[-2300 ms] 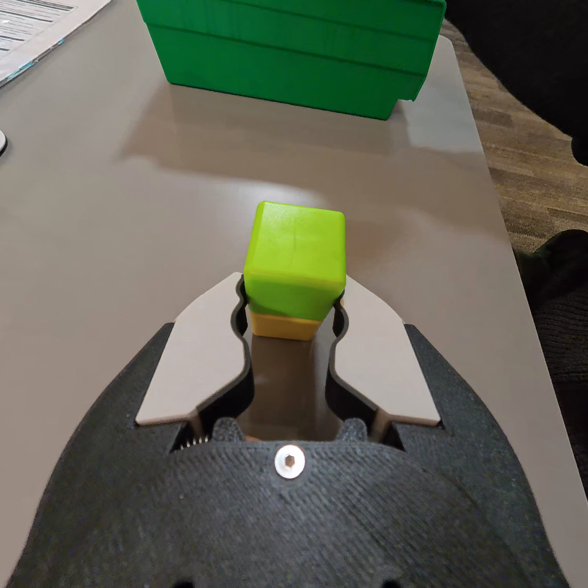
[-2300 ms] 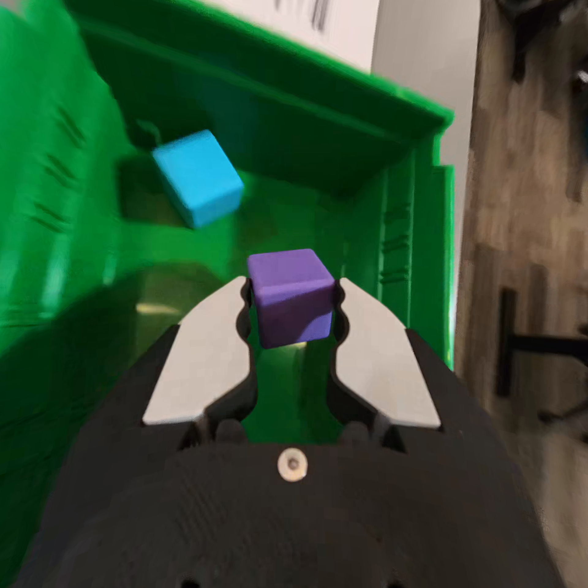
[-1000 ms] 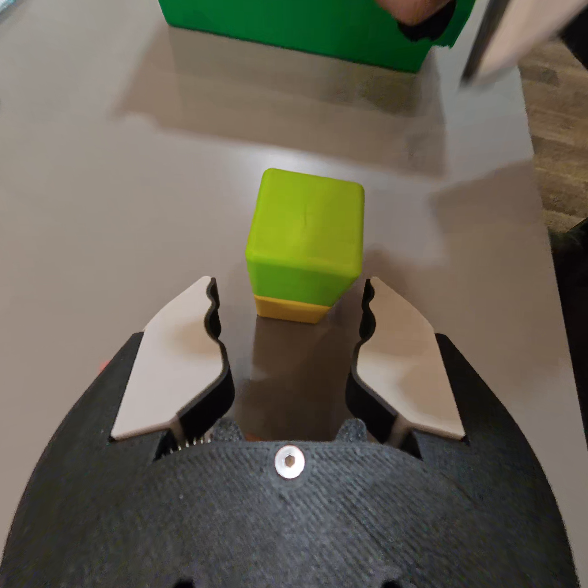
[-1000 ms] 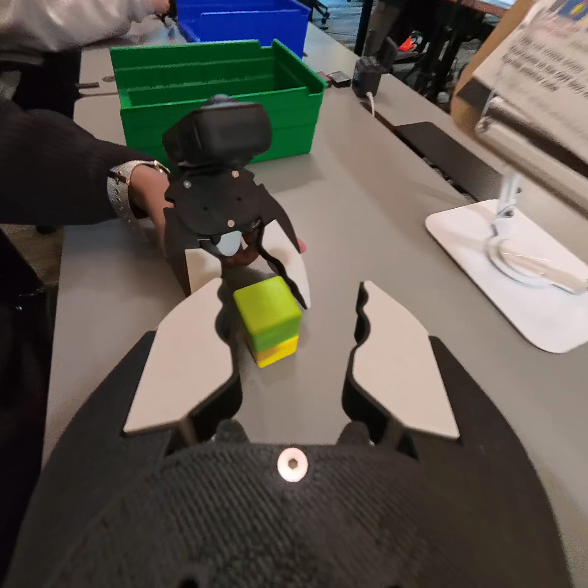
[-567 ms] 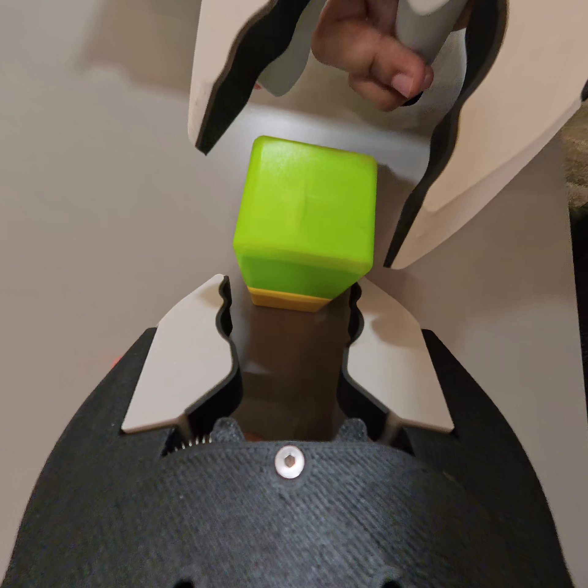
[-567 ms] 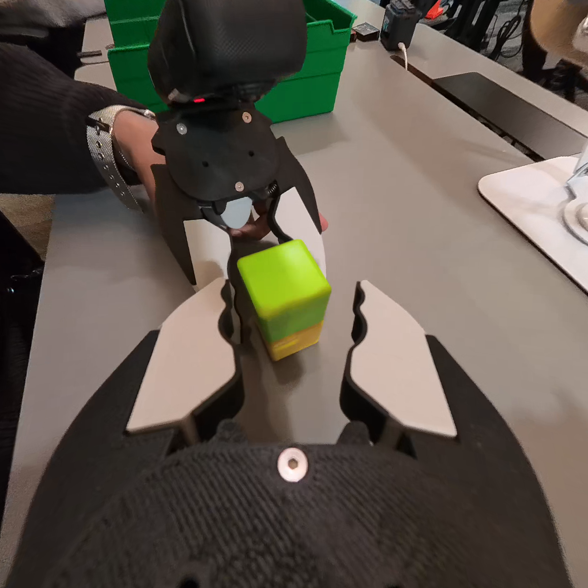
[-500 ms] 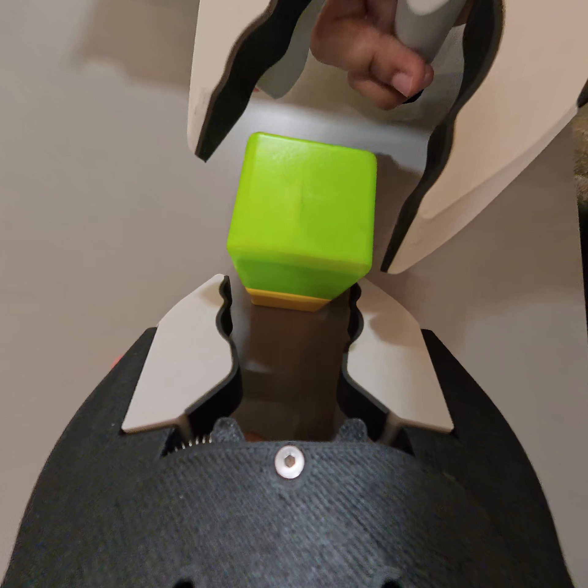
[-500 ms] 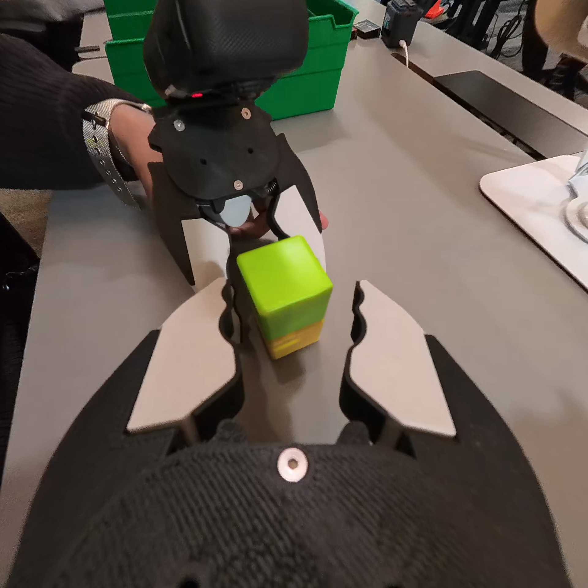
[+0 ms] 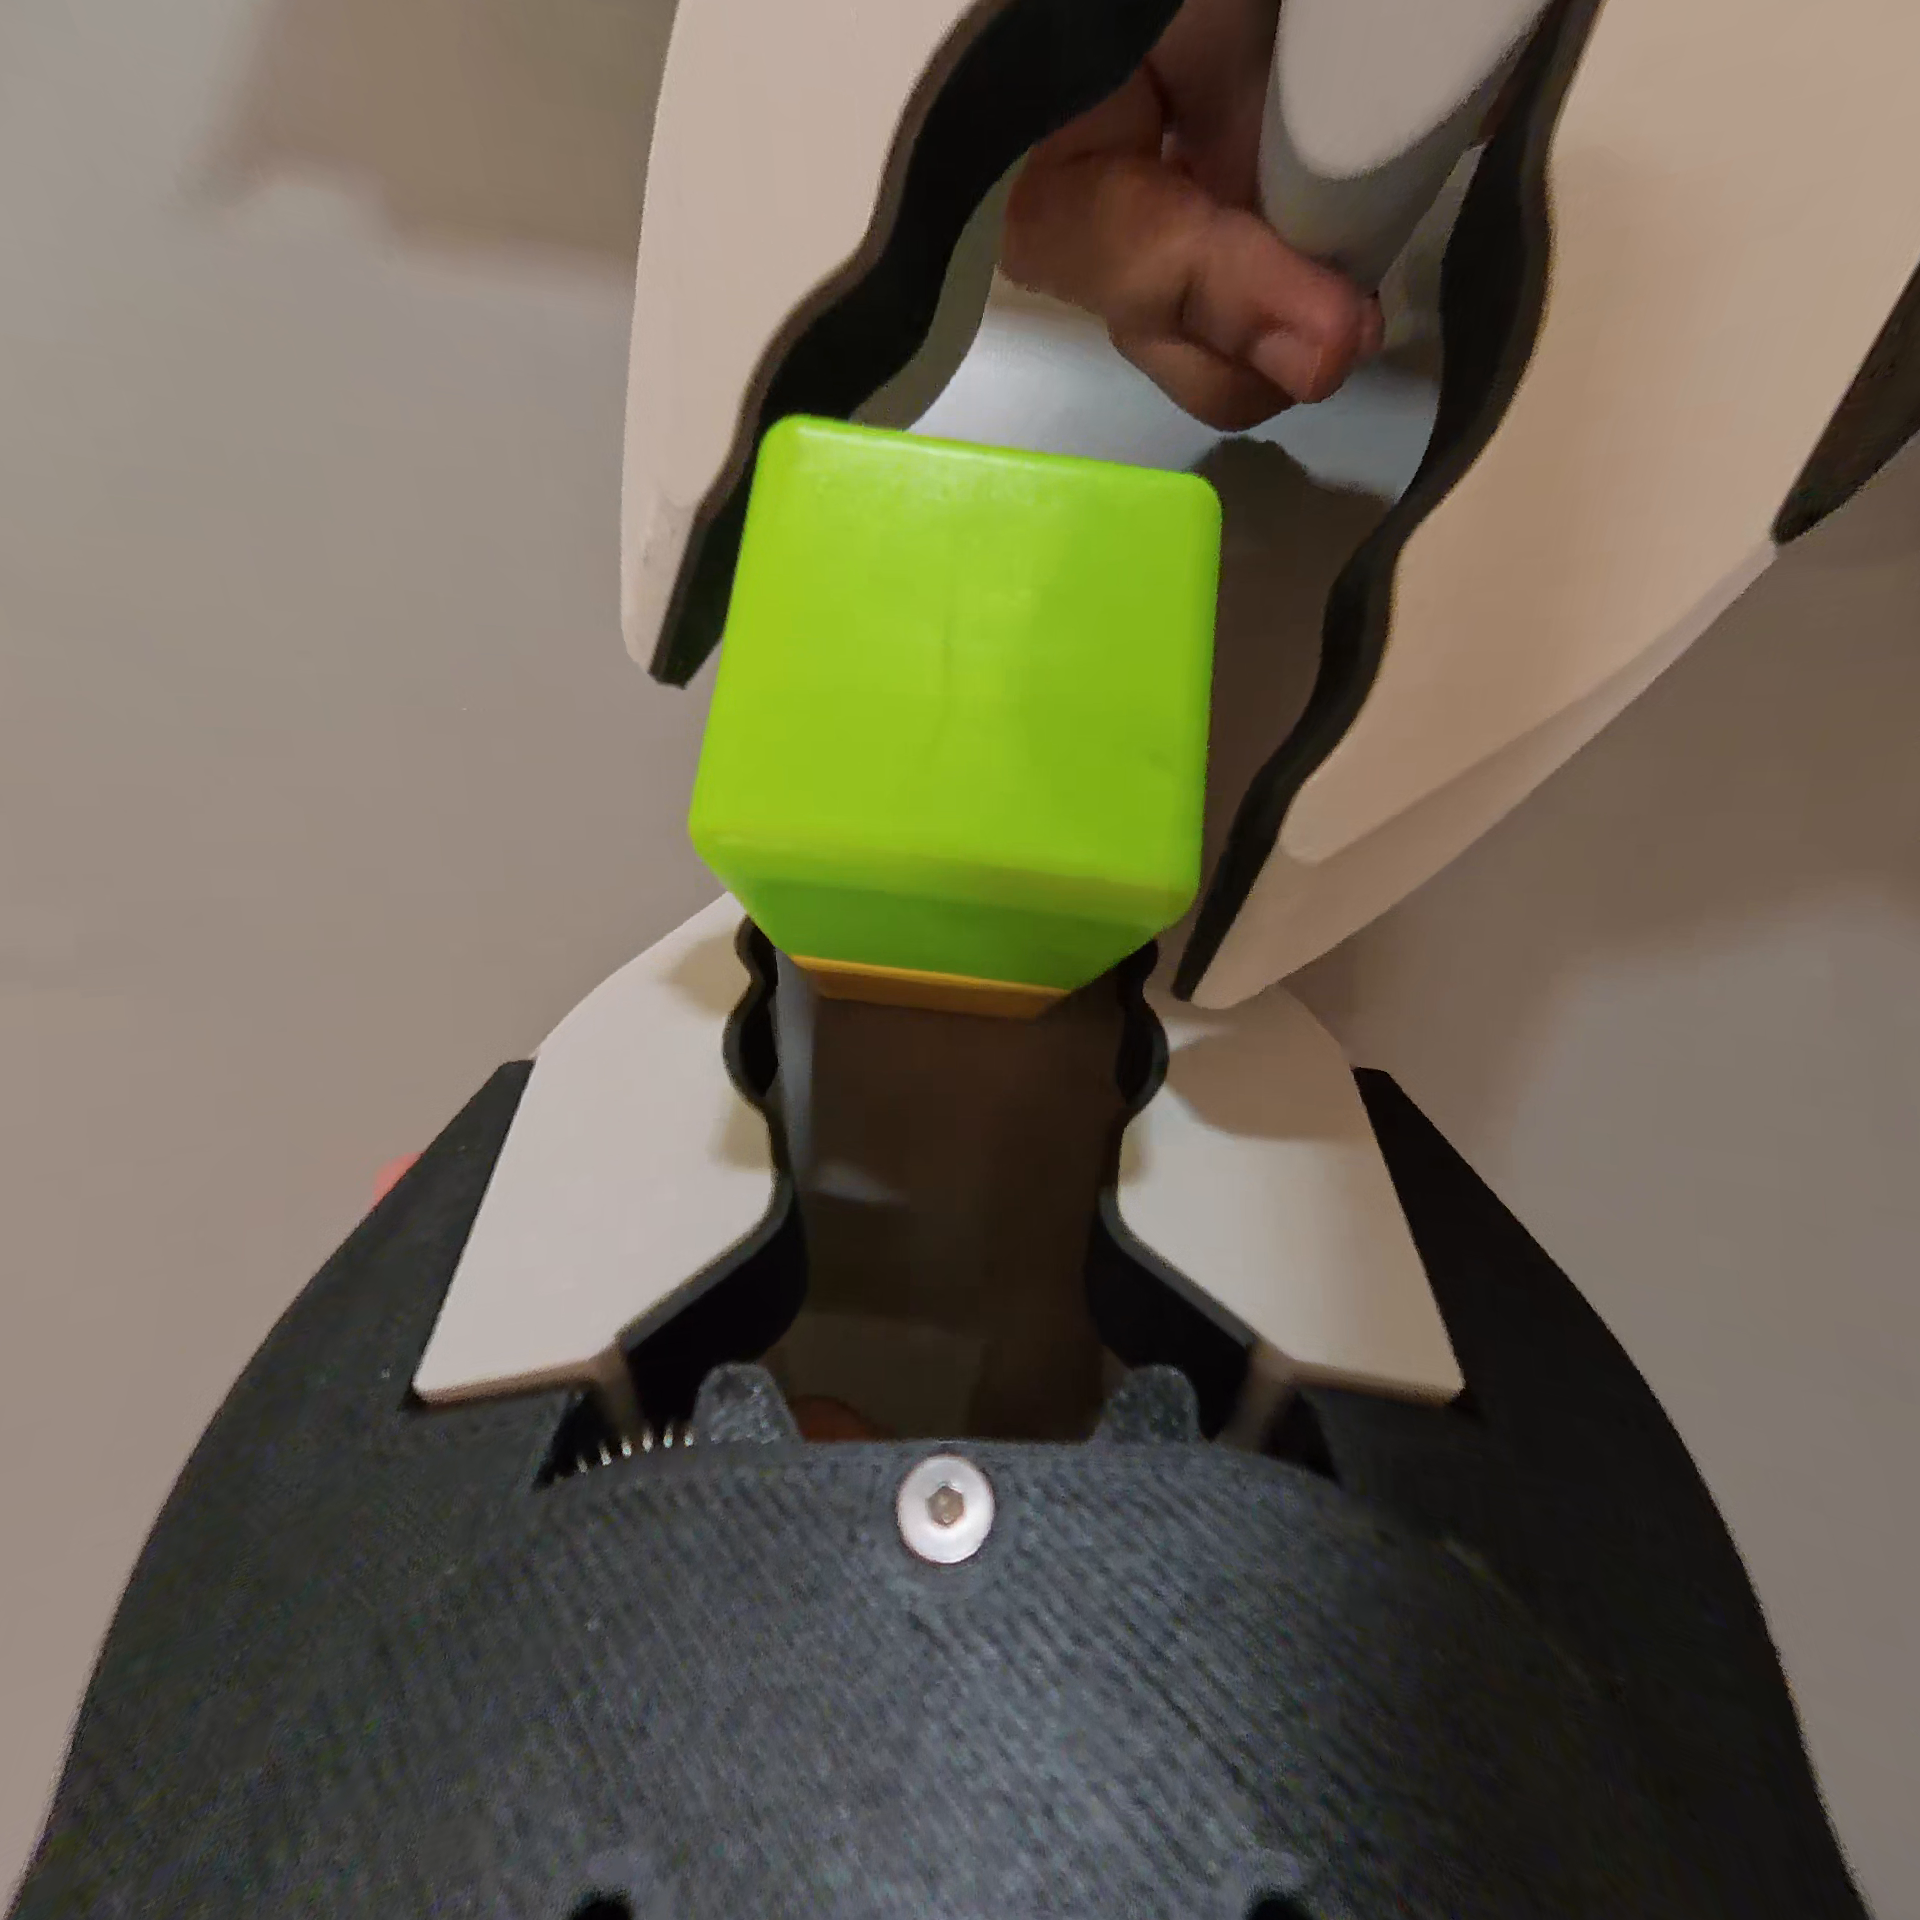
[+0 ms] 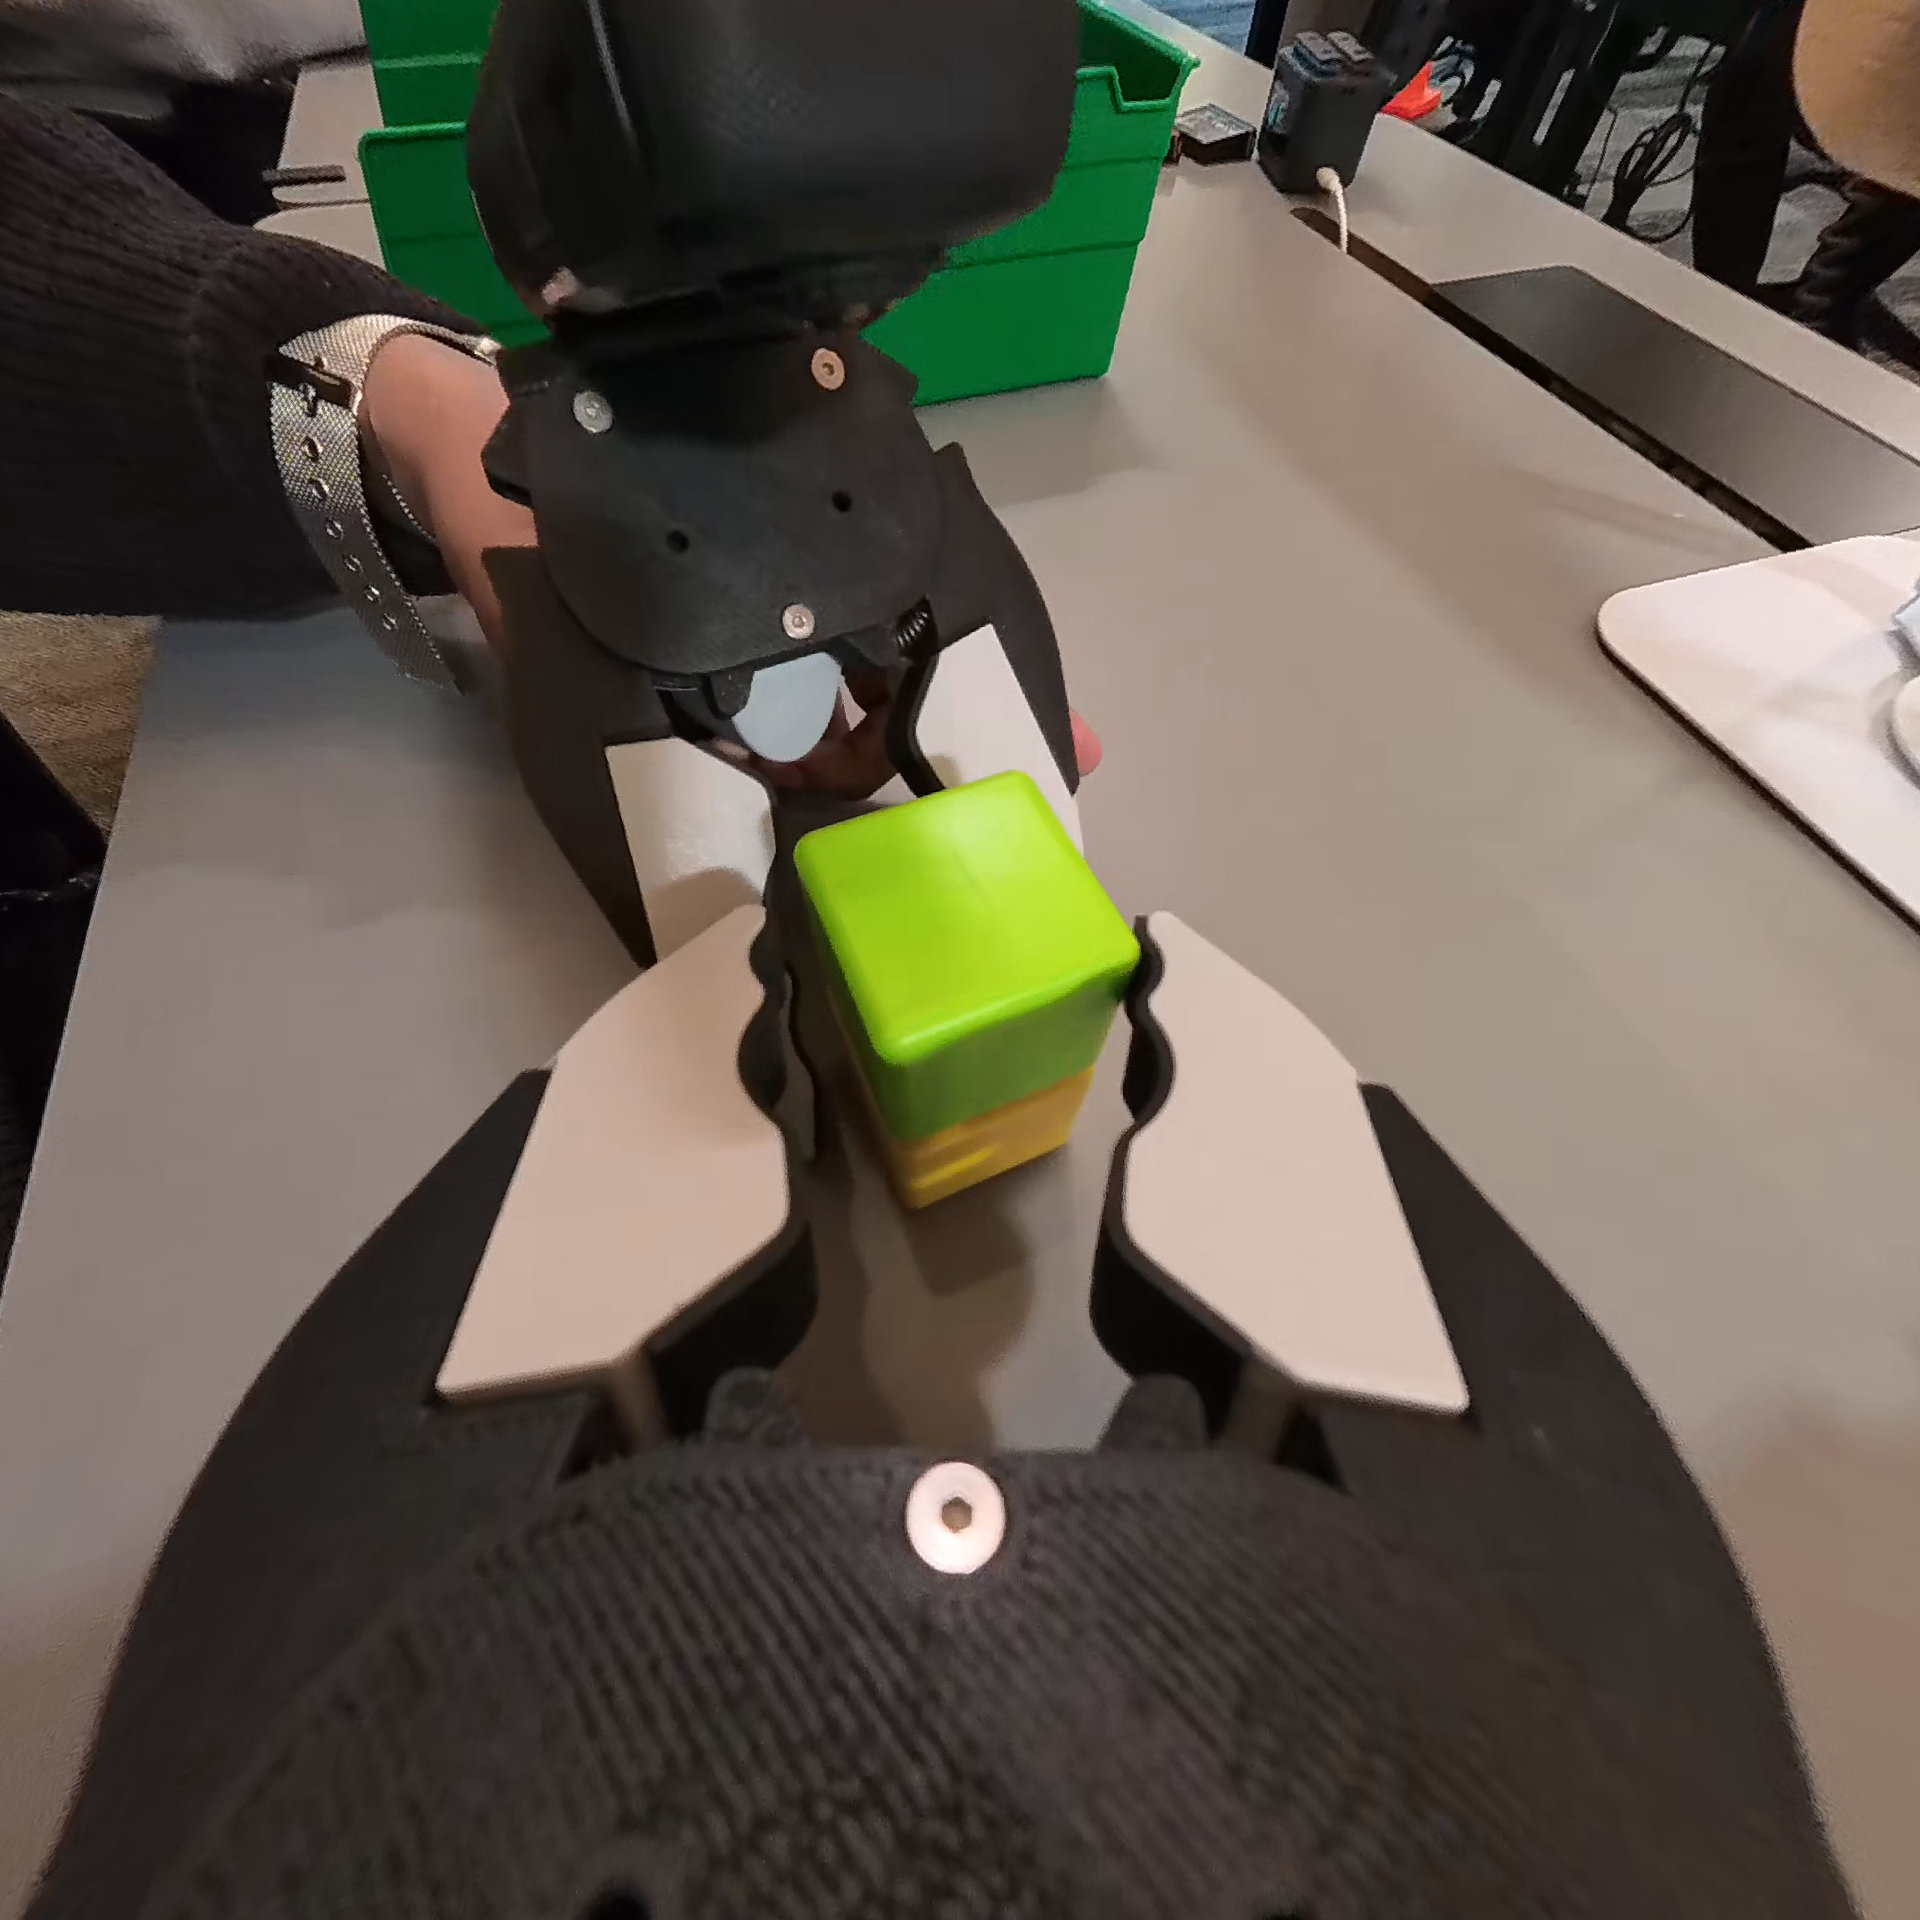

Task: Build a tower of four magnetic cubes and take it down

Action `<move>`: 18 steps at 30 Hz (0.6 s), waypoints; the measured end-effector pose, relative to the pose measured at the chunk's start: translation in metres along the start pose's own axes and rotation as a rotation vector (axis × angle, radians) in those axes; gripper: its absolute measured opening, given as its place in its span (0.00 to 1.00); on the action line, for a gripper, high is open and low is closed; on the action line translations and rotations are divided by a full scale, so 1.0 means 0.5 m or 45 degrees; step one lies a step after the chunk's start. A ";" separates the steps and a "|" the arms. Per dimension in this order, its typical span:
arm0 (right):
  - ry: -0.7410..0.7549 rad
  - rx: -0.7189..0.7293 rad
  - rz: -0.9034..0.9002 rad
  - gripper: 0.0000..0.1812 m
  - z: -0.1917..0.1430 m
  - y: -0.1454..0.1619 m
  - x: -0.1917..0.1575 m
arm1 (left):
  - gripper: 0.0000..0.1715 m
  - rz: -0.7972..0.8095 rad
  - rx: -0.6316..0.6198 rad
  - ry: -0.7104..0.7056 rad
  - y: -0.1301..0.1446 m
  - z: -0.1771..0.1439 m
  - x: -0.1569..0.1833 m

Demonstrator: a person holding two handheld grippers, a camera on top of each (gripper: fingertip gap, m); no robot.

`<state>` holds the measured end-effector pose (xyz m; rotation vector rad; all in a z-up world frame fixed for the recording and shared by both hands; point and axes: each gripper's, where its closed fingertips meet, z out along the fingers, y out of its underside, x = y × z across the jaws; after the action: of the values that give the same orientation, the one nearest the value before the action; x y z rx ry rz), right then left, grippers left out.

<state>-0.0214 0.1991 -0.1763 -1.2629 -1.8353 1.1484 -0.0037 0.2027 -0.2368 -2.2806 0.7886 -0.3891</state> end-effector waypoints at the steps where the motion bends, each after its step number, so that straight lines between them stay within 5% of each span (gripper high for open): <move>1: 0.000 -0.001 0.004 0.35 0.001 0.001 0.001 | 0.36 0.000 0.003 0.002 -0.001 0.000 0.000; 4: 0.006 -0.003 -0.006 0.33 0.002 0.005 0.001 | 0.30 0.009 0.015 0.005 -0.004 -0.001 0.002; 18: 0.092 -0.013 -0.042 0.32 0.000 0.005 0.021 | 0.29 0.046 0.009 -0.033 -0.008 0.003 -0.007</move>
<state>-0.0239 0.2095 -0.1785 -1.2589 -1.8048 1.0635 -0.0038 0.2079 -0.2355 -2.2573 0.8127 -0.3447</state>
